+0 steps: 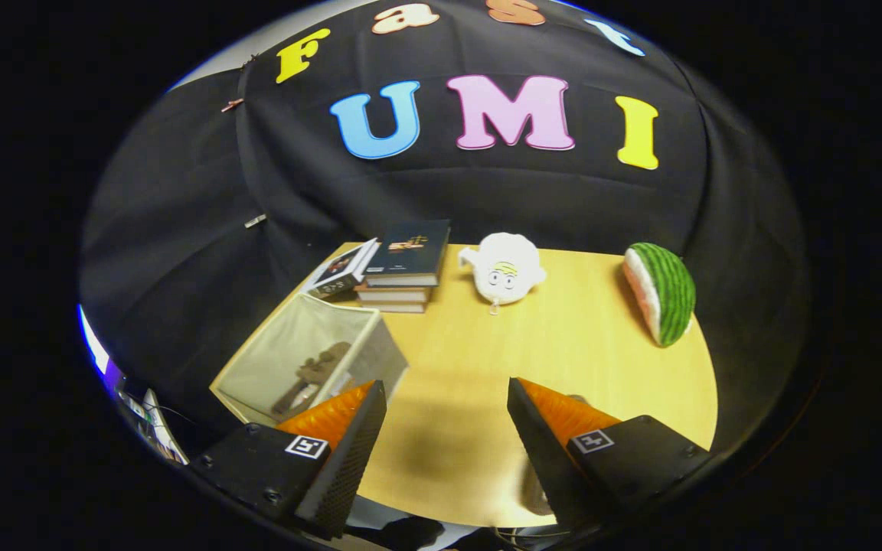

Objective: Open the storage box then place both shoes into the box .Put the left shoe in first, then the right shoe, with the right side of both shoes facing outward in a uniform manner.

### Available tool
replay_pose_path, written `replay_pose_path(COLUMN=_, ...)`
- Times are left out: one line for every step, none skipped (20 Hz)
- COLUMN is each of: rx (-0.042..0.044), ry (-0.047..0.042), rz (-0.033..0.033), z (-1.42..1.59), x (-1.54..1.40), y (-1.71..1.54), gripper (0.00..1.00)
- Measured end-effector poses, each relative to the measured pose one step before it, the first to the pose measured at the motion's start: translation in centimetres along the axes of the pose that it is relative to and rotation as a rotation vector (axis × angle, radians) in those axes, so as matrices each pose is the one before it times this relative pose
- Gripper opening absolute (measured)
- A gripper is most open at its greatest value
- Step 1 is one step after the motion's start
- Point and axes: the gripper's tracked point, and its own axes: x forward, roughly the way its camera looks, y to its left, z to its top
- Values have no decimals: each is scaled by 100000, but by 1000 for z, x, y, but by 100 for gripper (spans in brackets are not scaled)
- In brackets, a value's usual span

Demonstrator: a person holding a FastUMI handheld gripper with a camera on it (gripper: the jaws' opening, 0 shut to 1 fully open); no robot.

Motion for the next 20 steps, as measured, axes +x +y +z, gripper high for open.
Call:
replay_pose_path(rx=-1446, ry=692, rz=-3084, z=-763, x=-313, y=-2392, gripper=99)
replay_pose_path(rx=-1849, ry=748, rz=-3301, z=-932, x=-137, y=-2227, gripper=99)
replay_pose_path(rx=-1528, ry=1518, rz=-3272, z=-1188, x=8, y=-2168, gripper=99)
replay_pose_path(rx=-277, ry=2291, rz=-2297, z=-1394, x=90, y=-1804, gripper=99)
replay_pose_path(rx=367, ry=3214, rz=-1543, z=-1629, x=187, y=-1430, gripper=99)
replay_pose_path(rx=1250, ry=3526, rz=-611, z=-1730, x=464, y=-1059, gripper=99)
replay_pose_path(rx=1375, ry=3128, rz=106, z=-1516, x=807, y=-873, gripper=99)
replay_pose_path(rx=1131, ry=3690, rz=1071, z=-1538, x=771, y=-364, gripper=99)
replay_pose_path(rx=995, ry=3322, rz=1330, z=-1309, x=859, y=-125, gripper=97)
replay_pose_path(rx=-164, ry=2294, rz=1504, z=-1000, x=833, y=-23, gripper=95)
replay_pose_path(rx=-828, ry=2150, rz=1209, z=-743, x=893, y=57, gripper=91)
replay_pose_path(rx=-1440, ry=1984, rz=1900, z=-603, x=813, y=325, gripper=90)
replay_pose_path(rx=-1722, ry=1658, rz=302, z=-338, x=1172, y=-162, gripper=88)
replay_pose_path(rx=-1297, ry=2129, rz=40, z=-459, x=985, y=-111, gripper=87)
replay_pose_path(rx=-823, ry=1023, rz=-301, z=-203, x=906, y=-193, gripper=85)
replay_pose_path(rx=-932, ry=70, rz=-1566, z=42, x=938, y=-394, gripper=85)
replay_pose_path(rx=-970, ry=-177, rz=-1978, z=95, x=806, y=-556, gripper=83)
replay_pose_path(rx=-536, ry=-1080, rz=-2209, z=454, x=752, y=-545, gripper=81)
replay_pose_path(rx=249, ry=-2602, rz=-90, z=640, x=348, y=-80, gripper=76)
replay_pose_path(rx=726, ry=-2351, rz=1504, z=553, x=479, y=429, gripper=70)
